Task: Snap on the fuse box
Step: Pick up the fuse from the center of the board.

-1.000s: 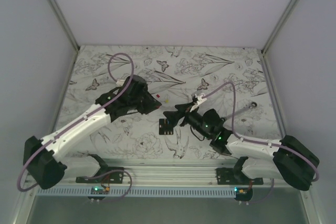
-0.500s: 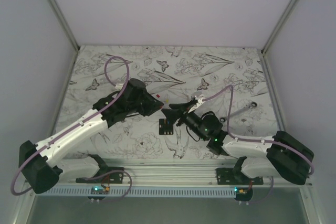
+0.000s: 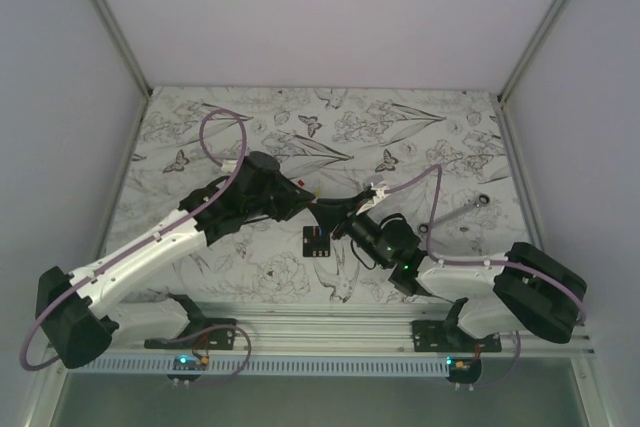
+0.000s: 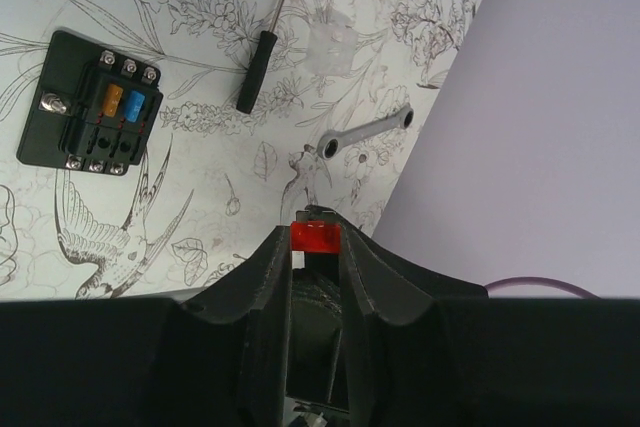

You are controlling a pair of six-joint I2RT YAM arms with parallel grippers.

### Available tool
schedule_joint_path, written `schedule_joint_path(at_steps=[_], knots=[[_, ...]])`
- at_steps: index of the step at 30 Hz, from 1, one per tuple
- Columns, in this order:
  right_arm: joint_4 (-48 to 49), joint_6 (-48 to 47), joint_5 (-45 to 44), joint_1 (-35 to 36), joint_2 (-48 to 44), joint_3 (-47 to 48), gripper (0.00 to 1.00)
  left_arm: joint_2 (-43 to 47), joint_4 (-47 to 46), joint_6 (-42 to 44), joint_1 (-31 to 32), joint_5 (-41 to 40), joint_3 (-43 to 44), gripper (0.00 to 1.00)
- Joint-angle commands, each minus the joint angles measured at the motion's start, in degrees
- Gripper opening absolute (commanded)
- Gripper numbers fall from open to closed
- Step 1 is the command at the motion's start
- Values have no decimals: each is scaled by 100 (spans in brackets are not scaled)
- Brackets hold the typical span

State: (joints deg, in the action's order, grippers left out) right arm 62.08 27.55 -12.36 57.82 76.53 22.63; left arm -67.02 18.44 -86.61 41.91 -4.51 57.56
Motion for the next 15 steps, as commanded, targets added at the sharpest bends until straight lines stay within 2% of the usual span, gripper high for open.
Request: schedule_joint_path(at_steps=[1,8,15], knots=[[630,141,-355,50,46,76,37,14,-111,-101,89,30,-94,4],[767,190,-498,51,84,68,32,-33,-232,-102,134,183,-105,4],[694,129,-690,44,-130,-34,33,116,-232,-114,134,10,-281,5]])
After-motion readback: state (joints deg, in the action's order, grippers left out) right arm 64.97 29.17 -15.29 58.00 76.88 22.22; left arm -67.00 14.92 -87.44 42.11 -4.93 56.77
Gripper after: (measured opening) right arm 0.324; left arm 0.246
